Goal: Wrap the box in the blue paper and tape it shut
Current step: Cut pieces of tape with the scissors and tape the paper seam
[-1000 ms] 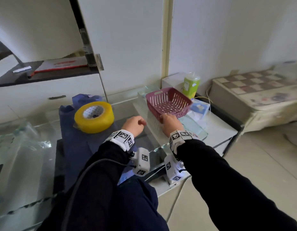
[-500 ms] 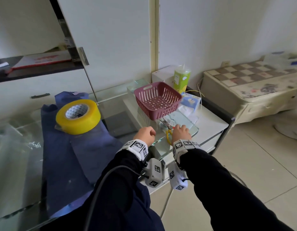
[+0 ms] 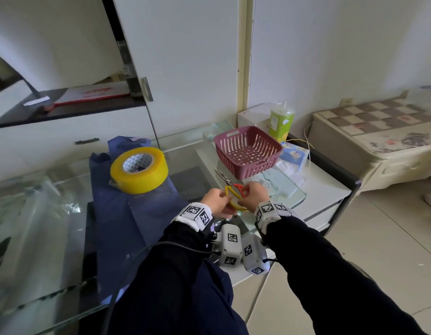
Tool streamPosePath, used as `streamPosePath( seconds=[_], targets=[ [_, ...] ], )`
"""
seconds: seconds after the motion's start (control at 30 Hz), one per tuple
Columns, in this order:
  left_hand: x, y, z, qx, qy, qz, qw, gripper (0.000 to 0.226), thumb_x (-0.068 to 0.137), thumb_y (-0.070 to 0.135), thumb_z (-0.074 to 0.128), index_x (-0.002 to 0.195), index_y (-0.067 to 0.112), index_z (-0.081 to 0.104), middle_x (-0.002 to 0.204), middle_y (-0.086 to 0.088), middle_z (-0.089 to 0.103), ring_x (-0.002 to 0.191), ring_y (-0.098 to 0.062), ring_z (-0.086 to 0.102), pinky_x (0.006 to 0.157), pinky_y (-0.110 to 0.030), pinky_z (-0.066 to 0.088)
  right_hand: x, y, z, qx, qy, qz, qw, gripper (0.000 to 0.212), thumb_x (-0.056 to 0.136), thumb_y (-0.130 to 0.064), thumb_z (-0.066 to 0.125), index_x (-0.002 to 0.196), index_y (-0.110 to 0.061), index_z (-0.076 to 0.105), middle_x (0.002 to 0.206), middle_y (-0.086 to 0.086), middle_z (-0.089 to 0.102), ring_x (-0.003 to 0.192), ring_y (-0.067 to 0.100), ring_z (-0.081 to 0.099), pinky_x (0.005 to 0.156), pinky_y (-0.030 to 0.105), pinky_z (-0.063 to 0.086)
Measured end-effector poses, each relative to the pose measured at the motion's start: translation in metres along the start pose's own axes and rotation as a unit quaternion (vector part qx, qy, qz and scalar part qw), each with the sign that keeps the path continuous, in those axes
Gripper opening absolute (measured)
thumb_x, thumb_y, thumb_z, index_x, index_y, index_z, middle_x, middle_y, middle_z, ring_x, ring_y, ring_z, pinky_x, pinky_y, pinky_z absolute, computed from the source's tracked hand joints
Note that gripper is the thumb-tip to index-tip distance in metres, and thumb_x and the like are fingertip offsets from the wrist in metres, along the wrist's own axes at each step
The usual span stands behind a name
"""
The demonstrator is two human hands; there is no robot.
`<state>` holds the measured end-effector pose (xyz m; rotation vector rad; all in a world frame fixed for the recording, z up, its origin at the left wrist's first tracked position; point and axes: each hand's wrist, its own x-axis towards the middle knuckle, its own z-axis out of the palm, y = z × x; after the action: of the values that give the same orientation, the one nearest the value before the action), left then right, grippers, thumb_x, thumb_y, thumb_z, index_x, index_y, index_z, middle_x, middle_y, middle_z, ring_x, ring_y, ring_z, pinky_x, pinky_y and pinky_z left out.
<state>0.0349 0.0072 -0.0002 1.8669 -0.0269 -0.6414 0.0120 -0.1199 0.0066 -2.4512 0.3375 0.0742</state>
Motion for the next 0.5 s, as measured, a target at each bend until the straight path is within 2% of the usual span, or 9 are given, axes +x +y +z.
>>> streamPosePath(
  seconds=[0.1, 0.17, 0.3, 0.4, 0.5],
  targets=[
    [0.0, 0.008, -0.001, 0.021, 0.014, 0.028, 0.999, 0.015, 0.1, 0.012, 0.04, 0.098, 0.001, 0.049, 0.082, -0.019, 0.062, 0.042, -0.01, 0.064, 0.045, -0.025, 0.056, 0.0, -0.001, -0.002, 0.047, 0.022, 0.0, 0.999, 0.038, 0.079, -0.014, 0.068, 0.114, -0.002, 0.059, 0.108, 0.012, 0.064, 0.103, 0.025, 0.06, 0.08, 0.028, 0.044],
    [0.0, 0.016, 0.0, 0.051, 0.029, 0.066, 0.996, 0.016, 0.1, 0.013, 0.041, 0.093, 0.004, 0.052, 0.082, -0.019, 0.063, 0.042, -0.01, 0.063, 0.047, -0.027, 0.057, 0.001, -0.005, -0.007, 0.067, 0.053, -0.009, 0.996, 0.043, 0.081, -0.023, 0.069, 0.116, -0.001, 0.057, 0.112, 0.015, 0.064, 0.107, 0.028, 0.059, 0.085, 0.031, 0.044],
    [-0.004, 0.031, 0.001, 0.05, 0.081, 0.14, 0.985, 0.009, 0.098, 0.008, 0.042, 0.095, 0.005, 0.05, 0.066, -0.01, 0.059, 0.034, -0.004, 0.057, 0.043, -0.022, 0.053, 0.007, -0.019, -0.021, 0.115, 0.107, -0.043, 0.987, 0.041, 0.083, -0.025, 0.069, 0.114, 0.0, 0.058, 0.107, 0.019, 0.065, 0.102, 0.031, 0.06, 0.086, 0.035, 0.043],
    [-0.006, 0.036, -0.004, 0.062, 0.108, 0.178, 0.976, 0.008, 0.098, 0.008, 0.042, 0.095, 0.007, 0.049, 0.062, -0.005, 0.057, 0.033, -0.002, 0.053, 0.044, -0.02, 0.05, 0.01, -0.03, -0.026, 0.143, 0.115, -0.073, 0.98, 0.041, 0.082, -0.025, 0.07, 0.114, -0.002, 0.058, 0.091, 0.015, 0.063, 0.086, 0.026, 0.058, 0.076, 0.029, 0.041],
    [-0.006, 0.044, -0.01, 0.042, 0.113, 0.194, 0.974, 0.009, 0.099, 0.009, 0.042, 0.096, 0.005, 0.049, 0.064, -0.008, 0.057, 0.033, -0.001, 0.052, 0.041, -0.018, 0.048, 0.017, -0.039, -0.034, 0.125, 0.12, -0.086, 0.981, 0.038, 0.083, -0.019, 0.068, 0.115, -0.002, 0.058, 0.102, 0.017, 0.066, 0.097, 0.029, 0.061, 0.078, 0.027, 0.039]
  ],
)
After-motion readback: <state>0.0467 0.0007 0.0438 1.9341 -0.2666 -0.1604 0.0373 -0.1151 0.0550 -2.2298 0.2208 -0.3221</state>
